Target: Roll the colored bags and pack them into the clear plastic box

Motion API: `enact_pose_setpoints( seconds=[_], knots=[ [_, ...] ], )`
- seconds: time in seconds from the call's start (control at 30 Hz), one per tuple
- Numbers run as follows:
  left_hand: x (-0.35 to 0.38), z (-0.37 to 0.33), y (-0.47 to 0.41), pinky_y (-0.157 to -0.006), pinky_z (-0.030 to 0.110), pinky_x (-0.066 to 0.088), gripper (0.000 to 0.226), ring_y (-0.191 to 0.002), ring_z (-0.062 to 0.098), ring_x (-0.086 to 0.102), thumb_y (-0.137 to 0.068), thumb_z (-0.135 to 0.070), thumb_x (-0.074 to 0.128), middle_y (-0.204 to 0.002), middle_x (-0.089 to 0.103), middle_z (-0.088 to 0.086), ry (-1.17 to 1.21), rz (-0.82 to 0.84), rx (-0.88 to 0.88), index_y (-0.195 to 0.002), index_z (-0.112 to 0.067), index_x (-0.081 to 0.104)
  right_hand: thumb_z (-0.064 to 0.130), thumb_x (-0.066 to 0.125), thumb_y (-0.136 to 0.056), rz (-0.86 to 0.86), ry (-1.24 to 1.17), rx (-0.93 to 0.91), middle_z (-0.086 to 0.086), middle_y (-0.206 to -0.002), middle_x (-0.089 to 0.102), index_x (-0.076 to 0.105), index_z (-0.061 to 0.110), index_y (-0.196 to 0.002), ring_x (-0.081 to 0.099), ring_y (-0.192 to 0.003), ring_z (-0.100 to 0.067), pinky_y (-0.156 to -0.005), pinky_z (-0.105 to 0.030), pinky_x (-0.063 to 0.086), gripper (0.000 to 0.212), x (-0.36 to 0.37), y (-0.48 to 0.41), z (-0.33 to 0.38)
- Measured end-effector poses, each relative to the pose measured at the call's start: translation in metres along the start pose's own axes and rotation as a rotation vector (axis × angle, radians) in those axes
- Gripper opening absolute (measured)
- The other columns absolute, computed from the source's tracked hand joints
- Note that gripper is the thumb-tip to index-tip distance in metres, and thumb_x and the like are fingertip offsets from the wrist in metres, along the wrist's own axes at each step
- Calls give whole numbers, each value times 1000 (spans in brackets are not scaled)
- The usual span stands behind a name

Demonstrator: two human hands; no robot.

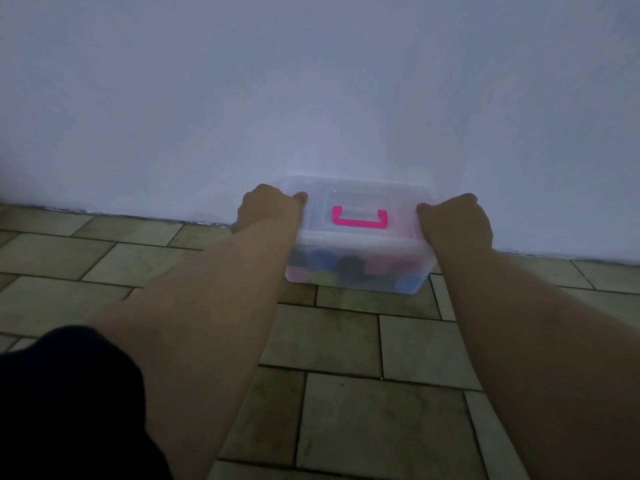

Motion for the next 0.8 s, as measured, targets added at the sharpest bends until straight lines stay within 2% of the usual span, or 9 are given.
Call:
enact_pose_setpoints(
  seconds=[0.07,0.13,0.23,0.33,0.43,0.53,0.63,0.73,0.8],
  knots=[
    [-2,-2,3,-94,44,44,41,-100,30,57,-81,-54,59,-113,58,7,-58,-4,32,-95,-18,46,36,53,-82,1,4,-43,-14,-98,62,55,3,-100,60,-86,-33,-67,-34,43,37,0,0,0],
    [-4,-5,5,-94,42,40,36,-104,30,56,-83,-53,57,-115,57,6,-107,-22,61,-95,-21,44,37,54,-84,-22,28,-87,-12,-96,62,57,5,-93,59,-84,-31,-65,-32,40,33,-3,1,2],
    [-5,-7,6,-91,42,37,39,-106,29,55,-85,-51,55,-116,57,6,-155,-39,84,-105,-17,50,38,53,-87,-51,84,-147,-12,-104,61,58,8,-98,59,-93,-33,-69,-34,40,32,-4,1,4],
    [-4,-6,5,-92,42,39,43,-105,30,55,-86,-51,53,-117,56,7,-168,-47,95,-110,-16,52,38,52,-87,-62,101,-157,-12,-103,61,58,8,-97,60,-92,-33,-70,-34,42,32,-4,1,4],
    [-2,-6,6,-91,45,37,50,-111,31,50,-86,-51,48,-123,49,10,-238,-111,117,-121,-15,46,37,50,-84,-52,93,-131,-13,-105,60,57,6,-104,59,-92,-34,-77,-38,48,37,-4,3,3],
    [-2,-9,6,-90,46,34,57,-115,31,44,-84,-50,49,-126,42,10,-282,-194,156,-127,-15,38,34,49,-82,-75,104,-128,-14,-114,52,47,8,-115,55,-101,-36,-81,-42,45,42,-5,4,5],
    [1,-8,-1,-93,47,31,57,-116,30,43,-83,-50,49,-128,42,10,-288,-205,161,-127,-15,38,32,49,-81,-90,122,-156,-14,-117,49,42,10,-119,53,-103,-36,-80,-42,42,45,-5,3,7],
    [2,-9,-2,-98,51,28,61,-118,30,43,-83,-55,44,-130,43,9,-234,-232,192,-129,-16,40,40,49,-82,-78,75,-159,-13,-120,48,42,13,-124,52,-106,-35,-85,-45,41,51,-2,1,6],
    [0,-8,-1,-105,56,20,67,-127,28,39,-82,-63,41,-139,39,6,-142,-185,198,-136,-22,38,51,49,-82,2,-23,-132,-12,-127,47,42,17,-130,50,-114,-34,-94,-48,39,59,-1,1,4]
  ],
)
Point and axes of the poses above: each hand's wrist, its own y-axis away from the middle knuckle, its own x-axis out of the palm, z = x × y, the point moved 5 cm from there along -y, towards the middle knuckle
